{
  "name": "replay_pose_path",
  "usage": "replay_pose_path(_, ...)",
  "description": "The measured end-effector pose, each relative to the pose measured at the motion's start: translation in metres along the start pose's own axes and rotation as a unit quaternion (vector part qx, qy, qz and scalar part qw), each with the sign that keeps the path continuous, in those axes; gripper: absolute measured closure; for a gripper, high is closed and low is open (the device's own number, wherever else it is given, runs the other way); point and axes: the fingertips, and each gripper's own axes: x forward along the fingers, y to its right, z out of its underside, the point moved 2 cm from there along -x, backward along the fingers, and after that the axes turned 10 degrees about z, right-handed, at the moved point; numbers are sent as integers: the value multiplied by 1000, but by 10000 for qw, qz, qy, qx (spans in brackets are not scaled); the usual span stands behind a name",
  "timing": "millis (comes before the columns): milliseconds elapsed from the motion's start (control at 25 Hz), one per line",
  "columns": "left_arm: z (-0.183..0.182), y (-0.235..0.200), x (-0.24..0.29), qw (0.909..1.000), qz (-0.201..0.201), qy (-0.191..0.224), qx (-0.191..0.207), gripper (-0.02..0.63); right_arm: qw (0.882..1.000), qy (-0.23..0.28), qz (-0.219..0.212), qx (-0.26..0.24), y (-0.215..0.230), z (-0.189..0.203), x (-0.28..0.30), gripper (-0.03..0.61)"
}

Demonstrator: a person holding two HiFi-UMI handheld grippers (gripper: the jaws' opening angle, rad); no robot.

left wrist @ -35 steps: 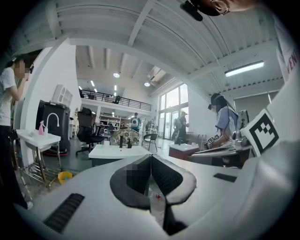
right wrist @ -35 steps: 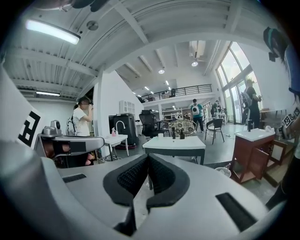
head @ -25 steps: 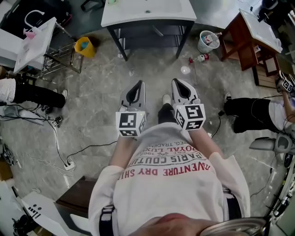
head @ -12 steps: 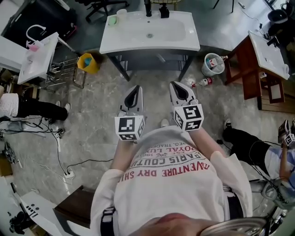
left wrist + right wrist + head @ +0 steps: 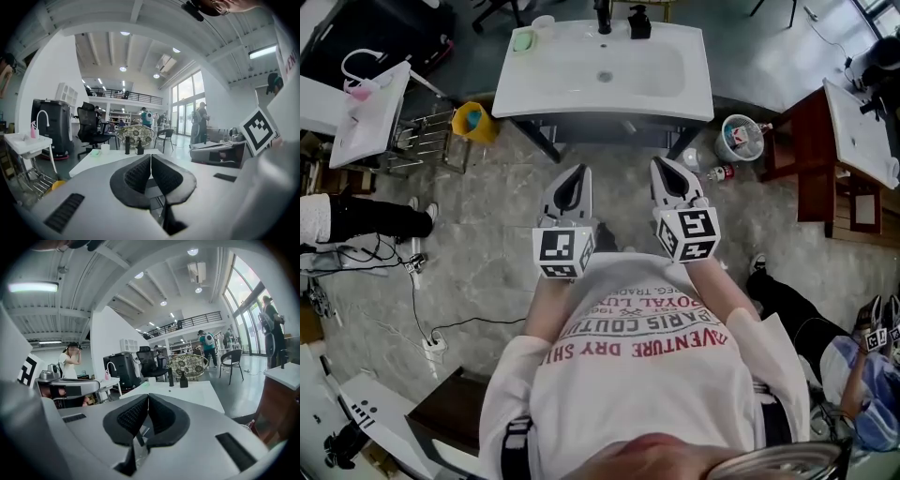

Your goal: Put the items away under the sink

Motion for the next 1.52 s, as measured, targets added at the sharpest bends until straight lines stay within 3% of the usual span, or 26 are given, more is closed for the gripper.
replay_pose_path(480,-20,-83,118,9989,475,-26,-49,591,9992,-76,384,61,33,-25,119,554)
replay_pose_path(1000,-61,-233,241,9948,1013,-89,-42,591,9935,-65,1131,126,43,-75,288,554)
replay_pose_path(1320,-57,-271,294,9939,1020,-339,-249,591,9917,-256,1255,112,71,-82,353,552)
replay_pose_path(1520,-45,-283,327,9950,799,-501,-340,591,9908,-431,1272,169,99,-73,387,552)
